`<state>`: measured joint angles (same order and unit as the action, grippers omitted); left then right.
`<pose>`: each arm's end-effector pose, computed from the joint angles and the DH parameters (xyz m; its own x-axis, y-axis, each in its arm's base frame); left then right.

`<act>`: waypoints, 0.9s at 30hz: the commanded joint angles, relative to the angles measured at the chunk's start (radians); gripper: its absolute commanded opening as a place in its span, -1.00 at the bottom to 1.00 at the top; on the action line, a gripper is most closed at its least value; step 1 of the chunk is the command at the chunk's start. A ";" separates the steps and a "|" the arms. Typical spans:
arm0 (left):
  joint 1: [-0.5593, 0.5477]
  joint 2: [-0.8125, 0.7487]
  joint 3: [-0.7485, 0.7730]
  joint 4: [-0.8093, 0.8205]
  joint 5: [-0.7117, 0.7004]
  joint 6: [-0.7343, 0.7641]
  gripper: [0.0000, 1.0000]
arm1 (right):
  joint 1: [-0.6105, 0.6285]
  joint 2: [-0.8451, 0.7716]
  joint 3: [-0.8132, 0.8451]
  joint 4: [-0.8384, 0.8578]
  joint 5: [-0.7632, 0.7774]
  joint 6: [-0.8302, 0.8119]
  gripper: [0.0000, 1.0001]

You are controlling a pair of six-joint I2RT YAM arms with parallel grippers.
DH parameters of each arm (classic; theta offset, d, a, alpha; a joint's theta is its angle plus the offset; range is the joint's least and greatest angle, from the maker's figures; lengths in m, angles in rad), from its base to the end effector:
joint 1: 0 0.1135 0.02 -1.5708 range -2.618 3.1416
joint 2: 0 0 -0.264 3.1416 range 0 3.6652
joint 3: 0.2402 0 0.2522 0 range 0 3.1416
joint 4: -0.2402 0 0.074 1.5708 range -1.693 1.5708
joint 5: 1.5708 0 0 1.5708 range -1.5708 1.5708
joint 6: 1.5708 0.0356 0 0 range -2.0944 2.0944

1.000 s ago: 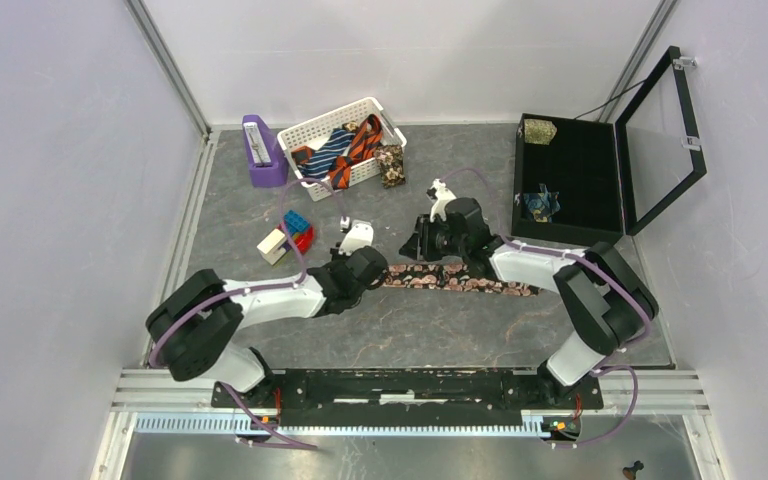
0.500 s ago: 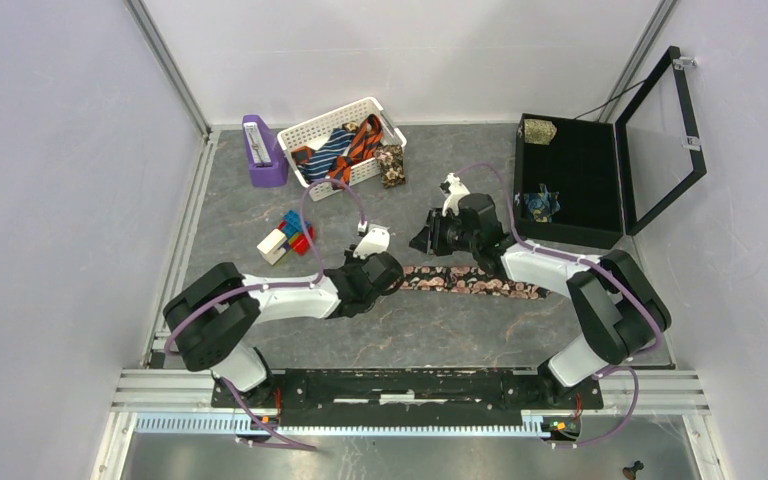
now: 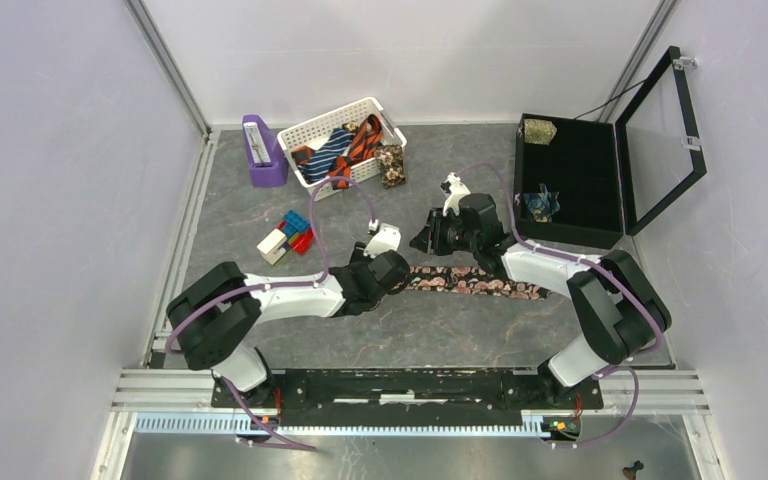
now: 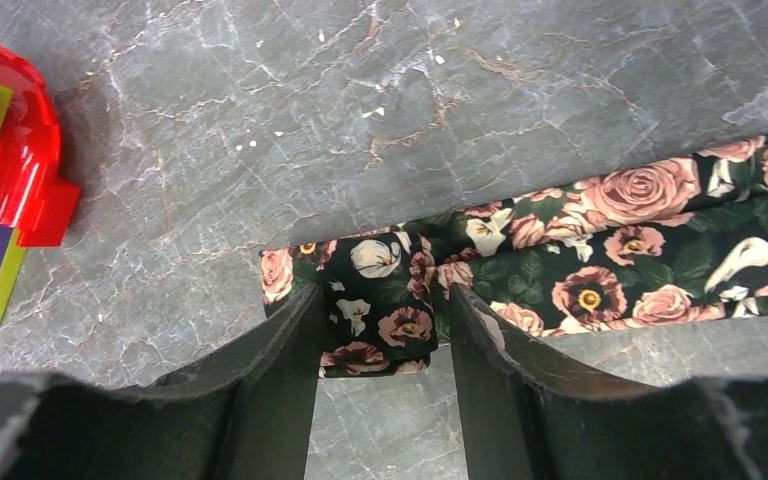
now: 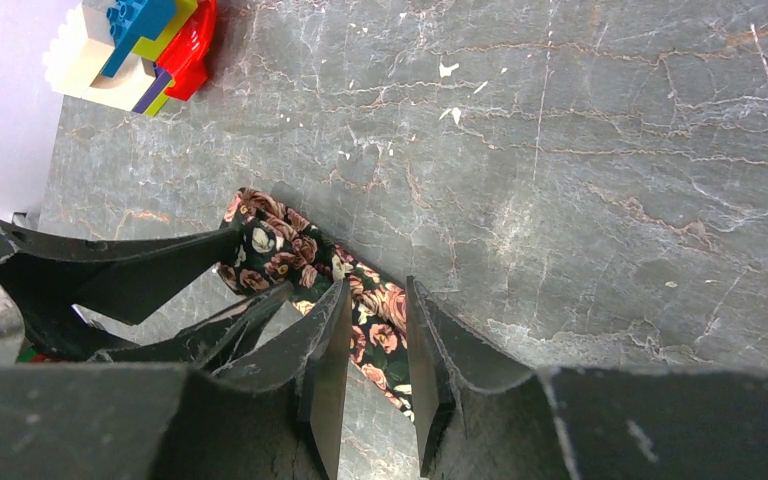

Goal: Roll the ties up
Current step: Roll the tie at the center of the board.

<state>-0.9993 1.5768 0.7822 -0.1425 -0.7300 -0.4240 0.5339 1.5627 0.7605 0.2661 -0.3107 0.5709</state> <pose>0.1798 -0.2357 0.1637 -0.5673 0.3153 -0.7608 0.1973 0.9489 0.2462 0.2734 0.1743 0.1880 -0.7541 0.1519 -0.6390 -0.3604 0.7176 0.5960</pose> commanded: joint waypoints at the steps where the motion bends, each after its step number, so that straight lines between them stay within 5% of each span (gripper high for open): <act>1: -0.009 -0.025 0.029 0.007 0.062 0.017 0.12 | -0.006 -0.033 -0.004 0.013 -0.002 -0.008 -0.33; 8: -0.007 -0.034 -0.030 0.075 0.093 -0.007 0.00 | -0.009 -0.030 -0.005 0.018 -0.011 -0.004 -0.33; 27: 0.087 -0.229 -0.114 0.166 0.298 -0.018 0.17 | -0.010 -0.033 -0.001 0.017 -0.015 0.006 -0.31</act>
<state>-0.9268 1.4139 0.6640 -0.0055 -0.4965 -0.4267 0.5282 1.5604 0.7559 0.2668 -0.3168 0.5713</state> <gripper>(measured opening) 0.570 0.336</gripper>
